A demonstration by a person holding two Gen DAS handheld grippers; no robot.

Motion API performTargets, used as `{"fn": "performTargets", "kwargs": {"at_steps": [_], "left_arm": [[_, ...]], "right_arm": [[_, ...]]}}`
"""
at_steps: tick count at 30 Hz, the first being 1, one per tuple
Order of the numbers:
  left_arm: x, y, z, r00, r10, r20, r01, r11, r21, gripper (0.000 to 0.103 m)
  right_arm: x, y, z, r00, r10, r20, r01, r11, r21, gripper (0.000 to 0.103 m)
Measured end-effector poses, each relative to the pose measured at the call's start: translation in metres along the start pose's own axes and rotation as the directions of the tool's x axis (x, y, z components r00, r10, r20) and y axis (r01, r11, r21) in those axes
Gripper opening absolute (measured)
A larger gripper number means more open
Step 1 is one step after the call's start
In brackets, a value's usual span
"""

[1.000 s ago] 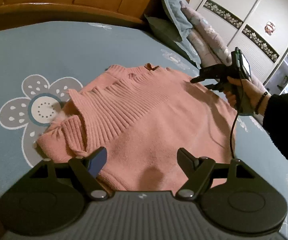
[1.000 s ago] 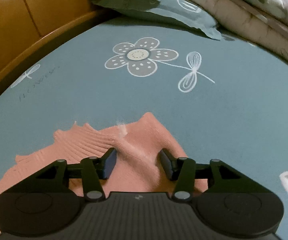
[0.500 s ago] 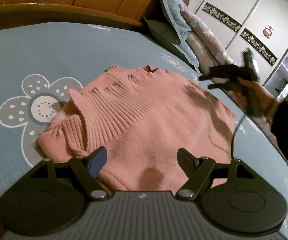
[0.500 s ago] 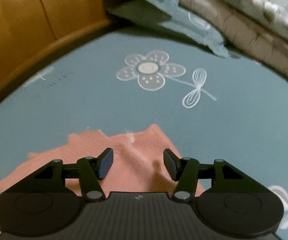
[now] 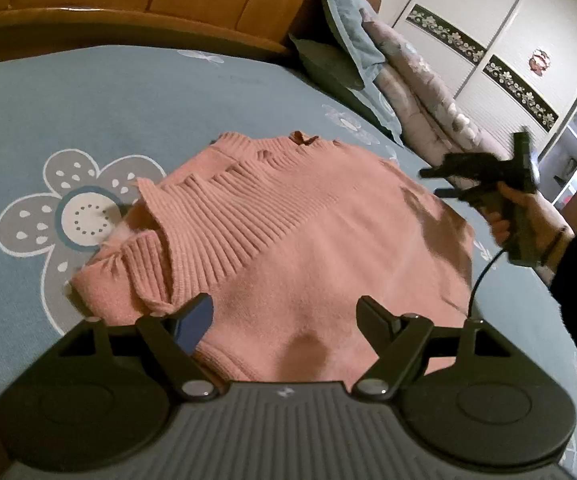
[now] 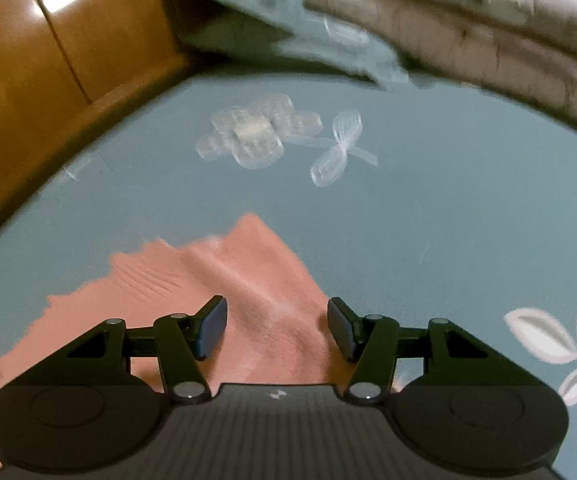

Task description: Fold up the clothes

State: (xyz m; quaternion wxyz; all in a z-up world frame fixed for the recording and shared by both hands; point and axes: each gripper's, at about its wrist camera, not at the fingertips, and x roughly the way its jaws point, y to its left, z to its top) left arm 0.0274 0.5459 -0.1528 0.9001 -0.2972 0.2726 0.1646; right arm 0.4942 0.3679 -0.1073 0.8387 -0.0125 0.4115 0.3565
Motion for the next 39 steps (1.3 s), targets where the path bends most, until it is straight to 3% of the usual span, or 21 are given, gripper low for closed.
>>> {"fn": "performTargets", "kwargs": {"at_steps": [2, 4, 7, 11, 14, 18, 21, 24, 30, 34, 37, 39], "left_arm": [[0.000, 0.000, 0.000, 1.000, 0.000, 0.001, 0.000, 1.000, 0.002, 0.079], [0.001, 0.000, 0.000, 1.000, 0.001, 0.001, -0.001, 1.000, 0.000, 0.079], [0.001, -0.001, 0.000, 1.000, 0.002, -0.002, -0.002, 1.000, 0.000, 0.079], [0.003, 0.000, 0.002, 1.000, -0.002, -0.008, 0.002, 1.000, 0.001, 0.079], [0.003, 0.003, 0.002, 1.000, -0.014, -0.010, 0.014, 1.000, -0.012, 0.079], [-0.002, 0.006, 0.014, 0.998, -0.028, -0.047, 0.025, 0.998, -0.063, 0.077], [-0.023, 0.005, 0.037, 0.998, -0.030, -0.047, 0.027, 0.998, -0.049, 0.077], [-0.039, -0.001, 0.064, 0.998, 0.049, -0.048, -0.048, 0.999, 0.019, 0.078], [-0.046, -0.015, 0.079, 0.977, 0.186, -0.104, -0.181, 0.982, 0.048, 0.079], [-0.058, -0.006, 0.061, 0.972, 0.186, -0.146, -0.198, 0.978, -0.066, 0.079], [-0.068, 0.004, 0.043, 0.967, 0.189, -0.171, -0.215, 0.965, -0.149, 0.079], [-0.072, 0.005, 0.033, 0.965, 0.189, -0.184, -0.222, 0.958, -0.180, 0.079]], "right_arm": [[-0.021, -0.003, -0.005, 0.998, 0.055, 0.020, -0.055, 0.998, 0.015, 0.061], [-0.027, -0.005, -0.012, 0.997, 0.077, -0.013, -0.077, 0.997, 0.000, 0.062], [-0.017, -0.020, -0.021, 0.997, 0.030, -0.066, -0.029, 1.000, 0.012, 0.061], [-0.012, -0.053, -0.029, 0.997, 0.067, -0.048, -0.061, 0.992, 0.109, 0.045], [-0.025, -0.058, -0.032, 0.996, 0.073, -0.051, -0.065, 0.987, 0.145, 0.046], [-0.060, -0.032, -0.042, 0.997, 0.047, -0.061, -0.042, 0.996, 0.078, 0.056], [-0.098, 0.008, -0.058, 0.989, 0.136, -0.064, -0.139, 0.990, -0.034, 0.056], [-0.140, 0.062, -0.090, 0.976, 0.202, -0.077, -0.213, 0.957, -0.195, 0.056], [-0.186, 0.177, -0.188, 0.954, 0.230, -0.193, -0.297, 0.810, -0.506, 0.052], [-0.192, 0.215, -0.252, 0.963, 0.159, -0.220, -0.266, 0.718, -0.643, 0.052], [-0.200, 0.234, -0.299, 0.985, 0.062, -0.160, -0.166, 0.579, -0.798, 0.052], [-0.202, 0.241, -0.325, 0.995, 0.023, -0.094, -0.094, 0.436, -0.895, 0.052]]}}
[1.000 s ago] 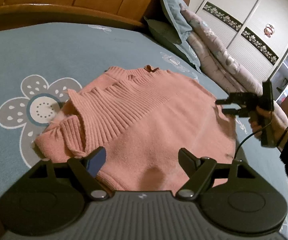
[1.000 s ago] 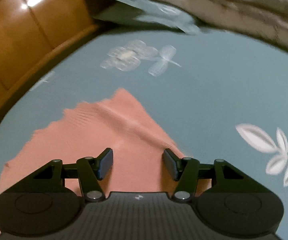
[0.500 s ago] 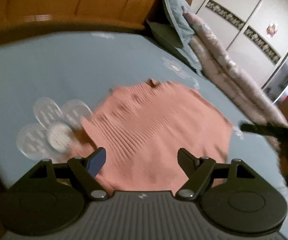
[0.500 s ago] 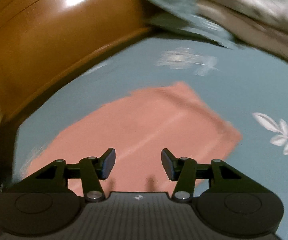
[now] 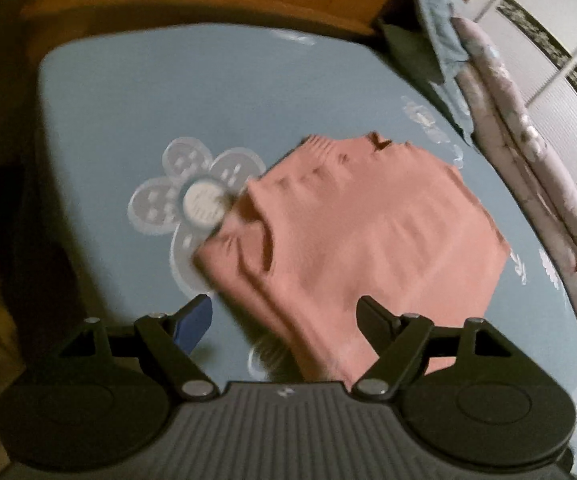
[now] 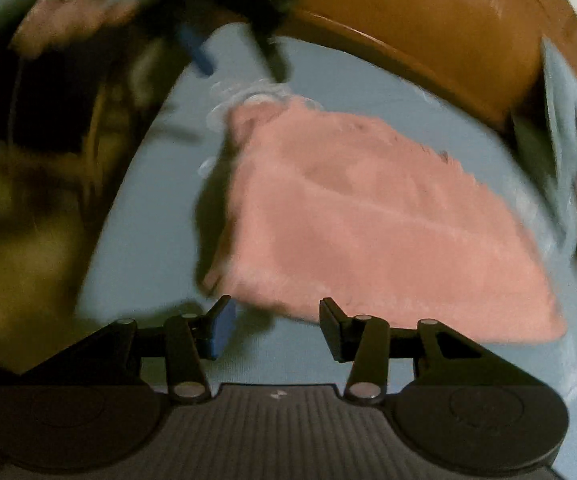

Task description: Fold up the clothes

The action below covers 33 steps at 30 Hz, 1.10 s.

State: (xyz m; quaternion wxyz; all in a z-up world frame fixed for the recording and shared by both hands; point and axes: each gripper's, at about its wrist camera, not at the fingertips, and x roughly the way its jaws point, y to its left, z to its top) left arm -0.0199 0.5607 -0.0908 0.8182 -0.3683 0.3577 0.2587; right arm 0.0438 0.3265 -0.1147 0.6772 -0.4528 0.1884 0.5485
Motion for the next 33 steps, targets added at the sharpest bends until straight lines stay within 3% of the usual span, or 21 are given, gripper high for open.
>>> {"fn": "performTargets", "kwargs": {"at_steps": [3, 7, 11, 15, 19, 20, 21, 22, 26, 28, 29, 31, 33], "left_arm": [[-0.002, -0.001, -0.012, 0.999, -0.040, -0.021, 0.040, 0.999, -0.006, 0.079], [-0.001, -0.009, -0.018, 0.995, -0.079, -0.061, 0.080, 0.997, 0.020, 0.079], [-0.004, -0.007, -0.017, 0.993, -0.082, -0.084, 0.082, 0.997, 0.005, 0.079], [-0.006, -0.004, -0.003, 0.998, -0.031, -0.045, 0.032, 0.999, 0.018, 0.079], [0.009, -0.011, 0.012, 0.993, -0.114, -0.003, 0.114, 0.993, 0.006, 0.079], [0.018, -0.014, 0.013, 0.989, -0.148, -0.005, 0.148, 0.989, -0.001, 0.079], [0.027, -0.016, 0.014, 0.983, -0.182, -0.007, 0.182, 0.983, -0.008, 0.079], [0.036, -0.018, 0.015, 0.979, -0.206, -0.008, 0.205, 0.979, -0.014, 0.079], [0.065, -0.004, 0.014, 0.989, -0.118, -0.088, 0.112, 0.992, -0.065, 0.077], [0.053, 0.005, 0.015, 0.985, -0.152, -0.079, 0.144, 0.985, -0.098, 0.077], [0.039, 0.007, 0.018, 0.980, -0.195, -0.036, 0.191, 0.976, -0.101, 0.078], [0.015, 0.001, 0.024, 0.967, -0.252, 0.038, 0.254, 0.964, -0.083, 0.080], [0.007, -0.015, 0.028, 0.953, -0.298, 0.057, 0.299, 0.954, -0.027, 0.087]], "right_arm": [[0.007, 0.029, -0.007, 0.997, -0.079, 0.010, 0.079, 0.966, -0.247, 0.052], [0.028, 0.045, -0.006, 0.989, -0.126, 0.077, 0.147, 0.856, -0.495, 0.052], [0.033, 0.039, 0.004, 0.996, -0.056, 0.068, 0.086, 0.810, -0.581, 0.025], [0.013, 0.034, 0.003, 1.000, 0.023, 0.018, -0.008, 0.807, -0.591, 0.012], [0.013, 0.036, -0.002, 0.997, 0.067, -0.035, -0.075, 0.813, -0.577, 0.009], [0.014, 0.039, -0.003, 0.997, 0.062, -0.040, -0.074, 0.817, -0.572, 0.012], [0.016, 0.042, -0.005, 0.997, 0.057, -0.044, -0.072, 0.821, -0.566, 0.021], [0.015, 0.044, -0.005, 0.998, 0.051, -0.047, -0.069, 0.831, -0.552, 0.022], [-0.009, 0.039, -0.006, 0.995, 0.074, -0.065, -0.094, 0.917, -0.387, 0.027], [-0.027, 0.034, -0.009, 0.997, 0.064, -0.046, -0.075, 0.949, -0.307, 0.028], [-0.037, 0.031, -0.012, 0.998, 0.057, -0.036, -0.064, 0.962, -0.264, 0.029], [-0.054, 0.024, -0.018, 0.999, 0.047, -0.014, -0.049, 0.986, -0.160, 0.042], [-0.064, 0.017, -0.023, 0.998, 0.059, -0.007, -0.059, 0.997, -0.050, 0.045]]}}
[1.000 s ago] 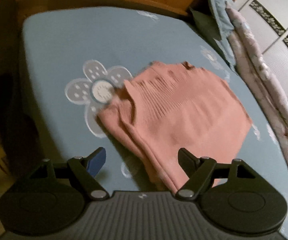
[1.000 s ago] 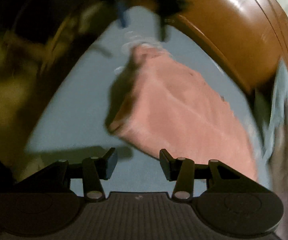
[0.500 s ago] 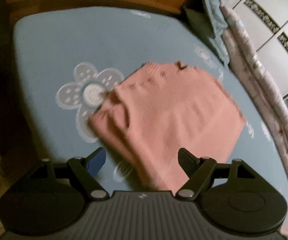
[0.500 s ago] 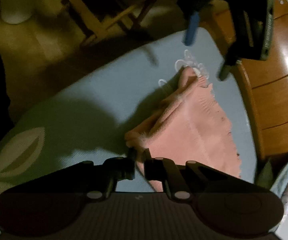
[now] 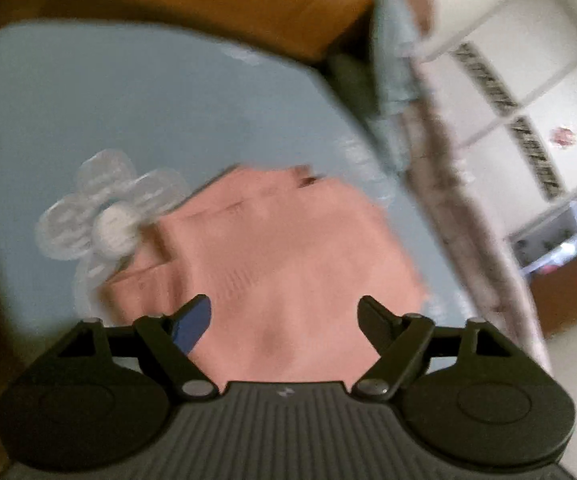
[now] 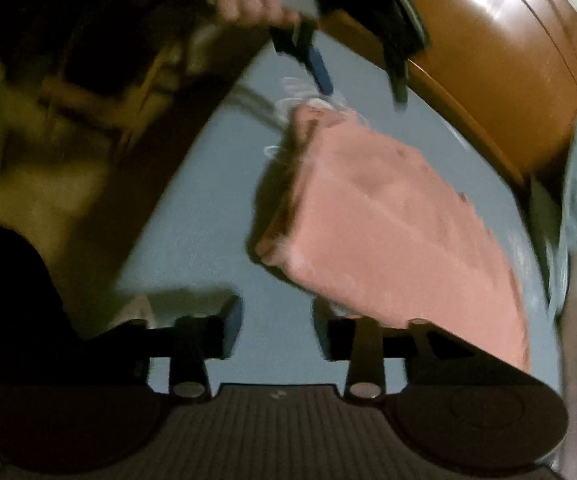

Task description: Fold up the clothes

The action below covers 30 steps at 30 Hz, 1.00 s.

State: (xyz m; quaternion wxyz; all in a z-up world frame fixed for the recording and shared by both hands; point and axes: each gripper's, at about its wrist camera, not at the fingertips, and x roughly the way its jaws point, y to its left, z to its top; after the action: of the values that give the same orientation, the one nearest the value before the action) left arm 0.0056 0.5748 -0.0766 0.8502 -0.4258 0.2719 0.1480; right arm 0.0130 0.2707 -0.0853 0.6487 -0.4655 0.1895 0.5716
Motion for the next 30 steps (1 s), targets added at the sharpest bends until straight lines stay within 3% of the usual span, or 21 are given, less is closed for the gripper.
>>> {"fn": "performTargets", "kwargs": {"at_steps": [2, 4, 7, 10, 13, 16, 20, 23, 26, 30], "left_arm": [[0.008, -0.019, 0.001, 0.999, -0.032, -0.016, 0.033, 0.997, 0.072, 0.088], [0.028, -0.028, -0.005, 0.999, 0.007, -0.054, 0.000, 0.991, 0.137, 0.088], [0.056, -0.017, -0.014, 0.988, 0.124, -0.096, -0.106, 0.979, 0.176, 0.088], [0.075, 0.007, -0.019, 0.952, 0.247, -0.179, -0.218, 0.961, 0.167, 0.085], [0.059, -0.002, -0.023, 0.958, 0.233, -0.164, -0.202, 0.962, 0.185, 0.085], [0.041, -0.030, -0.037, 0.982, 0.113, -0.148, -0.075, 0.967, 0.242, 0.087], [0.044, -0.062, -0.068, 0.967, 0.006, -0.254, 0.074, 0.951, 0.301, 0.087], [0.060, -0.064, -0.085, 0.952, 0.023, -0.307, 0.075, 0.950, 0.304, 0.087], [0.068, -0.045, -0.098, 0.937, 0.095, -0.335, 0.000, 0.962, 0.273, 0.086], [0.056, -0.041, -0.105, 0.946, 0.079, -0.315, 0.015, 0.958, 0.287, 0.086]], "right_arm": [[-0.006, -0.007, -0.004, 1.000, 0.013, 0.004, -0.013, 0.995, 0.102, 0.045], [-0.006, -0.013, -0.005, 1.000, -0.004, -0.008, 0.005, 0.986, 0.166, 0.045], [-0.013, -0.019, -0.006, 0.999, -0.036, -0.019, 0.039, 0.975, 0.217, 0.045], [-0.024, -0.023, -0.012, 0.998, -0.050, -0.027, 0.055, 0.968, 0.246, 0.046], [-0.026, -0.029, -0.016, 0.996, -0.070, -0.055, 0.082, 0.959, 0.271, 0.046], [-0.027, -0.037, -0.024, 0.993, -0.080, -0.084, 0.104, 0.939, 0.327, 0.046], [-0.023, -0.046, -0.026, 0.994, -0.071, -0.082, 0.100, 0.895, 0.435, 0.046], [-0.024, -0.052, -0.031, 0.997, -0.030, -0.070, 0.062, 0.853, 0.518, 0.049], [-0.023, -0.056, -0.038, 0.998, -0.015, -0.061, 0.046, 0.826, 0.562, 0.053], [-0.023, -0.060, -0.041, 0.998, -0.019, -0.060, 0.050, 0.817, 0.575, 0.053]]}}
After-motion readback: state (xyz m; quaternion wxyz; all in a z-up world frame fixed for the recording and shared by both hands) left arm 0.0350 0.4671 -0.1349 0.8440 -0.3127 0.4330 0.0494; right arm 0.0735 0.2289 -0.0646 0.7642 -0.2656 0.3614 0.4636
